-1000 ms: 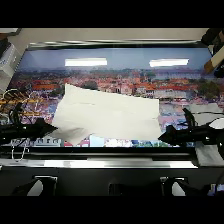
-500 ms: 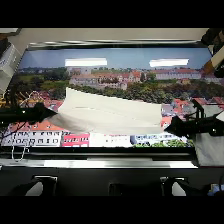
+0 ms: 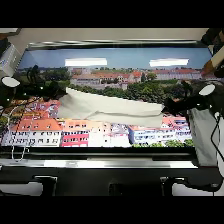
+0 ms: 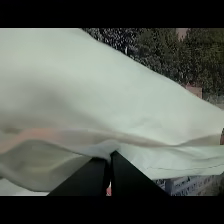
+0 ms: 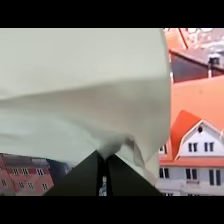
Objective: Fold the clothes and pants, and hang the long-sleeved shirts on hangers.
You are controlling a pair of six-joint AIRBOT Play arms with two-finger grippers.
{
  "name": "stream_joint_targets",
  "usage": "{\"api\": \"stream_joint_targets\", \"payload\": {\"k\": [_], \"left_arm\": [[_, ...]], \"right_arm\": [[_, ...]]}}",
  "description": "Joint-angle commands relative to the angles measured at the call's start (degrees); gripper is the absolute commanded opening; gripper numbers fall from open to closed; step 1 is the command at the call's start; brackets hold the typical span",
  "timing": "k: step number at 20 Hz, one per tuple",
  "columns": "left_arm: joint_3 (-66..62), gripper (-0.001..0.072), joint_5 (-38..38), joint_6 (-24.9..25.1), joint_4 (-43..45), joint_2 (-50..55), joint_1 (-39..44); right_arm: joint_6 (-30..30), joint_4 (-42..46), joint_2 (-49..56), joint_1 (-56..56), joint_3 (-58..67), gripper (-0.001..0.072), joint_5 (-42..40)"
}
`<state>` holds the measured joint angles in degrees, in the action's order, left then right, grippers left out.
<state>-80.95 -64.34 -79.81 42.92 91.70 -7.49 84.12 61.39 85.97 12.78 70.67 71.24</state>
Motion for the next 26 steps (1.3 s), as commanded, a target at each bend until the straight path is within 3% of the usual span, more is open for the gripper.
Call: {"api": "stream_joint_targets", "payload": {"k": [1,10,11,12,13,14,15,17,18,21,22,23,26], "left_arm": [[-8.28,0.0013,0.57,0.04,-0.35,7.89,0.33],[-10.99,0.0018,5.38,-0.13,-0.42,17.27,1.01],[-10.99,0.0066,5.53,-0.04,-0.28,18.29,1.18],[-11.02,0.0165,5.95,-0.07,-0.28,18.99,1.29],[-11.02,0.0331,6.14,0.22,-0.26,19.02,1.27],[-11.13,0.0464,6.14,0.37,-0.24,18.67,1.07],[-11.85,0.0496,5.16,0.35,0.55,18.21,0.74],[-14.45,0.0518,1.97,0.15,4.20,16.44,0.44],[-16.15,0.0518,-0.02,-0.44,6.60,15.17,0.44],[-21.92,0.0548,-5.86,-4.20,17.25,9.97,1.44],[-23.12,0.0586,-6.71,-4.92,20.76,7.98,2.12],[-23.74,0.0679,-7.08,-5.14,23.32,6.10,2.78],[-23.76,0.0695,-7.54,-5.84,27.85,0.74,4.66]], "right_arm": [[1.55,1.27,3.96,-0.90,4.44,0.0031,-3.87],[2.71,0.59,8.76,-0.90,5.66,0.0046,-7.23],[2.69,-0.55,9.46,-0.90,5.66,0.0094,-7.34],[2.75,-1.14,9.81,-0.90,5.66,0.0151,-7.10],[3.26,-1.05,9.62,-0.81,5.68,0.0254,-6.38],[4.35,-0.90,9.09,-0.26,5.68,0.0484,-5.16],[4.83,-0.98,8.09,1.01,5.68,0.0604,-3.37],[4.04,-1.22,5.38,5.11,5.68,0.0622,0.42],[2.97,-2.49,4.24,7.93,5.68,0.0677,2.16],[-2.54,-11.08,5.75,14.12,5.62,0.0683,8.90],[-4.22,-12.28,7.08,14.58,5.62,0.0683,9.81],[-5.42,-12.24,8.55,14.45,5.62,0.0683,9.86],[-7.54,-13.03,13.09,13.25,5.60,0.0682,8.96]]}}
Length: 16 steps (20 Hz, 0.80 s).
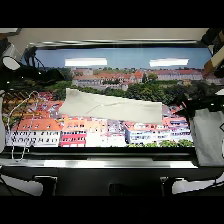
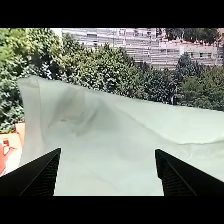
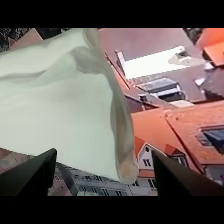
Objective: Fold the clothes and pants, and hang the long-sleeved shirts on hangers.
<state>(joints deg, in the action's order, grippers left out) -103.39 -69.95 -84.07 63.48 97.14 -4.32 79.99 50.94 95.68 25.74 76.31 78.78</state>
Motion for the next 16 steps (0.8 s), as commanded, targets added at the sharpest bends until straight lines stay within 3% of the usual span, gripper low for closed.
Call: {"api": "stream_joint_targets", "payload": {"k": [1,5,14,16], "left_arm": [[-1.31,0.0695,-2.10,-2.45,7.89,-5.86,1.97],[-1.31,0.0695,-3.56,-3.02,8.13,-8.07,3.34],[-1.31,0.0695,-4.17,-3.85,8.13,-8.11,4.04],[-1.31,0.0695,-4.07,-3.85,8.13,-8.11,4.04]], "right_arm": [[-4.00,-3.02,4.61,-0.35,-0.04,0.0682,1.20],[-5.88,-4.02,7.76,-2.43,-0.04,0.0681,-1.11],[-4.11,-3.37,10.03,-7.67,-0.50,0.0642,-4.76],[-3.91,-3.10,10.03,-10.84,-0.50,0.0416,-3.85]]}}
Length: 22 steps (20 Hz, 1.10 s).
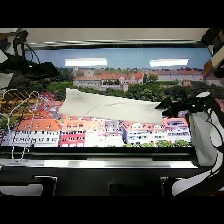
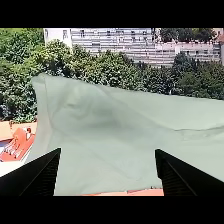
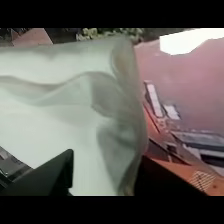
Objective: Fold the clothes and pants, and hang the long-sleeved shirts on hangers.
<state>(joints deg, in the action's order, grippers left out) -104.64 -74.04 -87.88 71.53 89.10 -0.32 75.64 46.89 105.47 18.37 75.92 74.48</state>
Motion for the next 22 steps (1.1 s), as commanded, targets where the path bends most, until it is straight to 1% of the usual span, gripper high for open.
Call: {"api": "stream_joint_targets", "payload": {"k": [1,2,3,4,5,6,7,8,9,11,12,14,17,19,20,22], "left_arm": [[-0.07,0.0695,0.09,-0.04,0.09,-0.07,0.04],[-0.07,0.0694,0.07,-0.04,0.07,-0.07,0.04],[-0.07,0.0685,0.07,-0.04,0.00,-0.07,0.04],[-0.04,0.0618,0.04,-0.09,-0.57,0.07,0.04],[-0.04,0.0459,-0.07,-0.26,-1.70,0.35,0.07],[-0.02,0.0184,-0.09,-0.26,-3.87,1.01,0.24],[0.11,0.0020,0.00,-0.20,-6.08,1.92,0.72],[0.13,0.0017,0.09,-0.33,-8.02,3.43,1.86],[0.13,0.0016,0.11,-1.46,-9.14,5.38,3.69],[0.13,0.0016,1.38,-4.63,-9.25,10.36,8.90],[0.13,0.0016,3.08,-7.23,-9.46,13.00,11.87],[0.11,0.0015,9.42,-13.18,-14.16,18.47,18.16],[0.07,0.0014,21.64,-18.51,-25.31,24.61,26.60],[0.07,0.0013,28.04,-20.48,-30.60,26.93,31.50],[0.07,0.0014,30.58,-20.63,-32.96,27.76,33.68],[0.04,0.0014,34.18,-21.55,-34.86,29.14,37.68]], "right_arm": [[0.44,0.57,0.04,-4.39,-0.11,0.0161,0.94],[0.33,-0.48,-0.55,-4.74,-0.11,0.0044,1.64],[0.02,-1.97,-1.81,-4.72,-0.09,0.0032,2.10],[0.22,-2.58,-3.65,-4.46,0.07,0.0032,2.05],[0.94,-2.75,-5.97,-4.09,0.74,0.0032,2.19],[2.27,-2.73,-8.28,-3.69,1.88,0.0032,2.67],[4.04,-2.60,-10.69,-3.17,3.65,0.0031,3.72],[5.73,-2.25,-12.79,-2.82,6.01,0.0032,5.49],[7.43,-1.84,-14.34,-2.86,8.44,0.0032,7.26],[11.69,-0.42,-16.33,-2.86,13.86,0.0032,11.34],[13.31,0.11,-16.83,-2.86,16.57,0.0032,13.64],[15.87,1.05,-17.27,-2.86,21.29,0.0032,17.27],[19.56,1.62,-17.38,-2.86,27.56,0.0032,21.07],[21.51,1.81,-17.38,-2.86,31.10,0.0033,23.06],[22.16,1.84,-17.38,-2.86,32.70,0.0033,23.80],[23.45,1.90,-17.38,-2.86,35.10,0.0033,24.41]]}}
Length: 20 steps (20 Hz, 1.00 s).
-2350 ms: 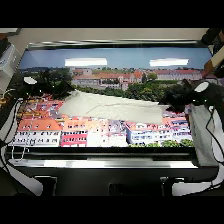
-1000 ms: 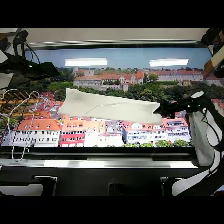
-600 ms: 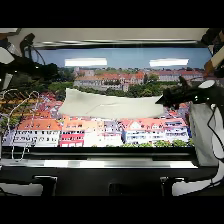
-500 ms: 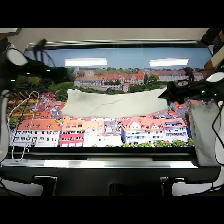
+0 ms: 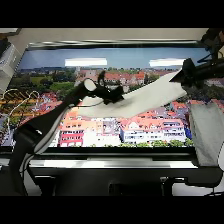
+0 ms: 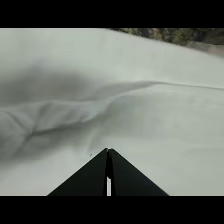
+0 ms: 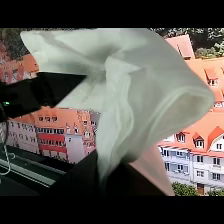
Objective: Fold the clothes and pants, and hang the long-sleeved shirts on hangers.
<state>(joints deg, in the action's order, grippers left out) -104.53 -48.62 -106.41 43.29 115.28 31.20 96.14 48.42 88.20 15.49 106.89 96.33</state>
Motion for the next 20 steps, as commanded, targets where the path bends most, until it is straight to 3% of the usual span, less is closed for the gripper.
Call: {"api": "stream_joint_targets", "payload": {"k": [1,5,10,12,16,20], "left_arm": [[-0.07,0.0014,10.19,-4.20,-6.73,3.61,7.87],[-0.17,0.0013,15.76,-7.65,-9.31,6.01,12.61],[-5.75,0.0013,14.47,-7.23,-11.37,10.03,14.78],[-6.01,0.0013,9.57,-6.08,-10.49,8.55,12.31],[-5.99,0.0013,-6.86,-6.08,5.86,2.05,3.48],[-6.01,0.0013,-15.69,-2.47,17.00,-9.86,-8.48]], "right_arm": [[3.19,0.57,-0.11,0.02,5.01,0.0033,2.43],[3.98,1.31,-0.11,0.02,6.12,0.0033,1.22],[3.93,0.90,-0.11,0.02,6.12,0.0033,0.70],[3.23,0.87,-0.09,0.00,6.12,0.0033,-0.63],[3.06,-2.58,0.59,-0.57,5.99,0.0033,-0.90],[4.55,-0.70,1.25,-8.74,5.95,0.0033,-5.42]]}}
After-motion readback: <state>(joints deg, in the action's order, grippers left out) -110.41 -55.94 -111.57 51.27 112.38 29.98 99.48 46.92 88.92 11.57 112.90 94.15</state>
